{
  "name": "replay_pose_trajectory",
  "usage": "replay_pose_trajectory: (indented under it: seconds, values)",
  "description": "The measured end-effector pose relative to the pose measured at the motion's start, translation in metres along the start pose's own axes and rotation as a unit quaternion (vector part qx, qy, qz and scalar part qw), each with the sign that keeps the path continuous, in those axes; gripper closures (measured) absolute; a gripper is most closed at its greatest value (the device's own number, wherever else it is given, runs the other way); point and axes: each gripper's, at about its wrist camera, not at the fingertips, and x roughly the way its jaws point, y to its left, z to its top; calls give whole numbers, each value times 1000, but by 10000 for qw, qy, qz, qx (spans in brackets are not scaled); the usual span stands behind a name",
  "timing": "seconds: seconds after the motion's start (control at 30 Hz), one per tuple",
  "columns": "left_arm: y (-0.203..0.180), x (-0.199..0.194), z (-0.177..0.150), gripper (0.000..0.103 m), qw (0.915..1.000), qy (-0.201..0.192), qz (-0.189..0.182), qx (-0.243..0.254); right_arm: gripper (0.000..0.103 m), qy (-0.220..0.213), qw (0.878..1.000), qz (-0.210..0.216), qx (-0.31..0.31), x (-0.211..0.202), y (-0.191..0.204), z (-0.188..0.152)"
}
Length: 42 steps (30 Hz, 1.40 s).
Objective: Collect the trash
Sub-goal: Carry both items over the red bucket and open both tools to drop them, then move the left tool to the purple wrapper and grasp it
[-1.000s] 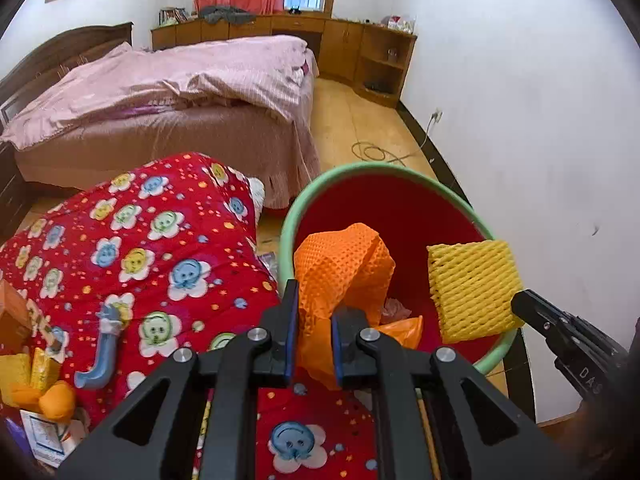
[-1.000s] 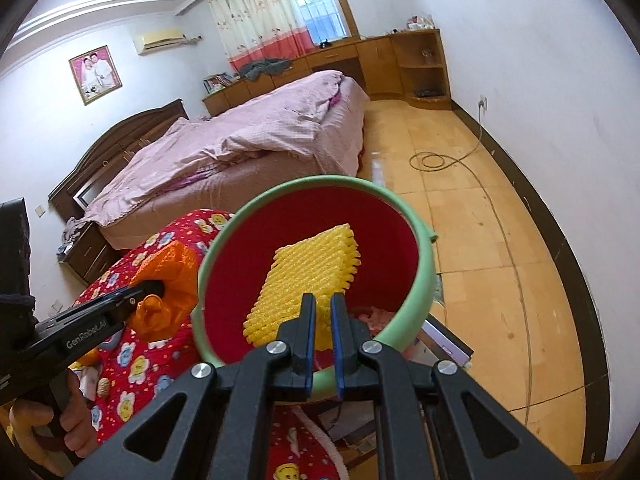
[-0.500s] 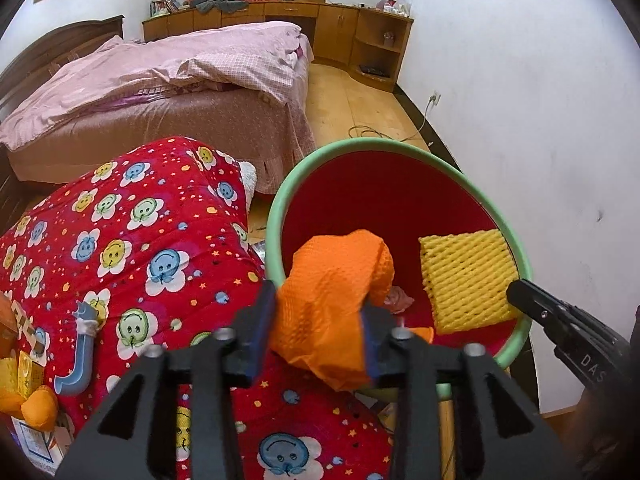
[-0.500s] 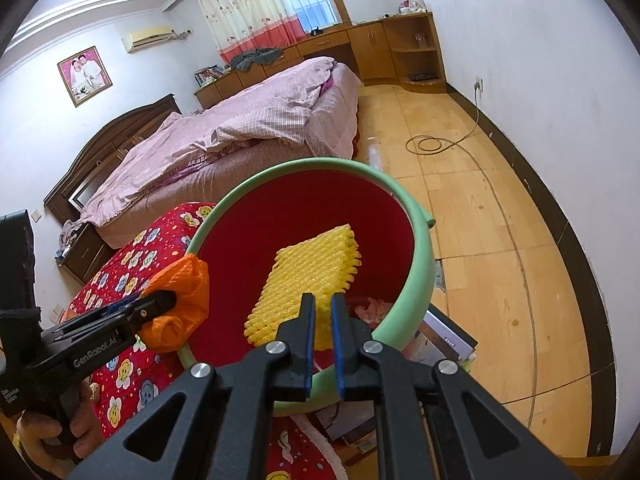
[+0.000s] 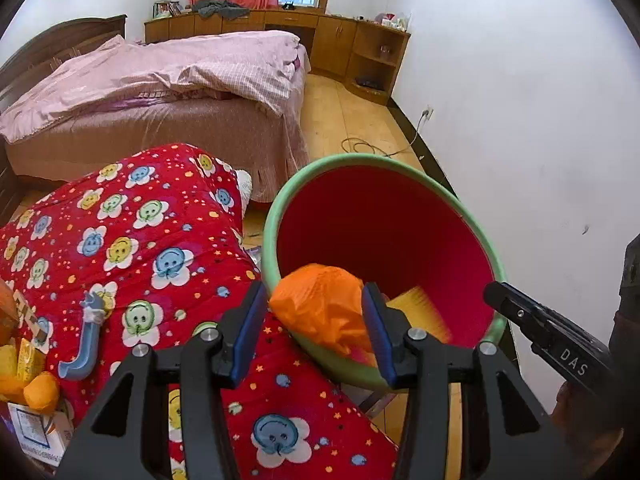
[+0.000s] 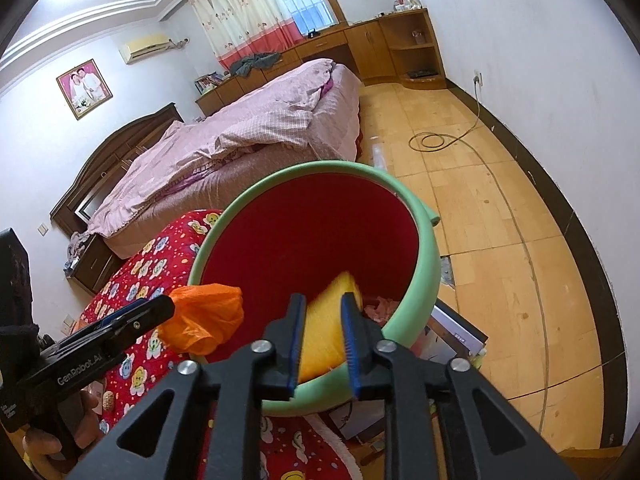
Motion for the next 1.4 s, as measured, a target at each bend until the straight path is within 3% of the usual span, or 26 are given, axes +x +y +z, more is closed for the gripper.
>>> replay_pose_trajectory:
  seconds: [0.17,0.47,0.97,1.4]
  values:
    - [4,-16,-1,54,9999,-110,20,-94,68,-107,9999,42,-7,-10,5,0]
    - [23,-50,-15,54,9990,-258,225,-292,58,-216,9995,197,-85,-26,20,-6]
    - [89,-111,-48,54,9907,-515,924,-850,39,83,9963,757,-388,-36,77,-36]
    - [163,-162,-92,54,9734,-616,1648,-1469,39,458,9882,1139,-914,-31,136,-64]
